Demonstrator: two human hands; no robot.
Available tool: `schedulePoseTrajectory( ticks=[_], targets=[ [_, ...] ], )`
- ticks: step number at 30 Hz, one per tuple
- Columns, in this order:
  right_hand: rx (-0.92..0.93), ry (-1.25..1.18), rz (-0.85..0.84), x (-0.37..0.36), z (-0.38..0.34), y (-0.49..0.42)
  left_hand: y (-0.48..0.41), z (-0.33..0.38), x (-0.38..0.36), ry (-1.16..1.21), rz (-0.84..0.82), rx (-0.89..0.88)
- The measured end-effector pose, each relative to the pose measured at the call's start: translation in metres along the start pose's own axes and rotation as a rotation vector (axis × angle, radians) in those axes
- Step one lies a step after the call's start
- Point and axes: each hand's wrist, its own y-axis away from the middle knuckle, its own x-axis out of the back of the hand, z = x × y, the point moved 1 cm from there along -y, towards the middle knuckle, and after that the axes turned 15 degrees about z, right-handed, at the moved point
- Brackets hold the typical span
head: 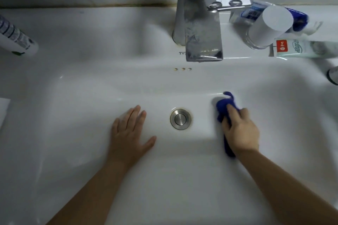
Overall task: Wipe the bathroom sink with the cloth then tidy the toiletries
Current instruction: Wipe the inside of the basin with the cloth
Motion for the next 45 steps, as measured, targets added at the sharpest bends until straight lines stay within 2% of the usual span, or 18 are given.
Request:
schedulePoseTrajectory(
  ticks=[3,4,6,10,12,14,17,20,23,25,28,31,33,35,37,40,43,45],
  targets=[
    [0.325,-0.129,-0.19,0.0,-0.013,0.029,-0.002,0.002,0.002,0.002,-0.023,0.003],
    [0.423,-0.123,-0.231,0.005,-0.009,0.027,-0.004,0.002,0.004,-0.005,-0.023,-0.002],
    [0.484,0.026,-0.316,0.023,0.008,0.01,-0.01,0.006,0.011,-0.013,-0.053,0.0],
    [0.273,0.393,-0.524,0.066,0.052,0.012,-0.009,0.026,0.038,0.053,-0.113,0.01],
    [0.14,0.331,-0.619,0.081,0.05,0.027,0.0,0.041,0.059,0.117,-0.249,0.035],
    [0.016,0.147,-0.723,0.082,0.03,0.038,0.015,0.05,0.075,0.197,-0.408,0.052],
    [0.095,-0.049,-0.846,0.067,-0.019,0.051,0.045,0.061,0.093,0.307,-0.54,0.036],
    [0.072,-0.149,-0.911,0.065,-0.034,0.056,0.057,0.064,0.099,0.329,-0.533,0.053],
    [-0.006,-0.017,-0.911,0.081,0.0,0.041,0.056,0.061,0.099,0.352,-0.564,0.061],
    [0.018,0.111,-0.852,0.089,0.013,0.037,0.058,0.061,0.099,0.341,-0.586,0.063],
    [0.066,0.049,-0.816,0.071,-0.026,0.049,0.064,0.059,0.106,0.351,-0.549,0.101],
    [0.167,-0.167,-0.911,0.046,-0.1,0.074,0.071,0.05,0.124,0.299,-0.495,0.098],
    [0.185,-0.251,-0.952,0.046,-0.124,0.08,0.076,0.037,0.136,0.234,-0.445,0.076],
    [0.12,-0.221,-0.967,0.055,-0.108,0.072,0.085,0.02,0.148,0.198,-0.365,0.068],
    [0.078,-0.088,-0.949,0.064,-0.076,0.062,0.096,0.0,0.155,0.162,-0.21,0.019],
    [0.169,0.034,-0.851,0.06,-0.076,0.062,0.114,-0.029,0.161,0.067,-0.014,0.085],
    [0.232,-0.088,-0.836,0.023,-0.142,0.08,0.134,-0.051,0.162,0.012,0.126,0.167],
    [0.306,-0.234,-0.902,0.005,-0.194,0.096,0.142,-0.057,0.161,0.0,0.133,0.194]
  ],
)
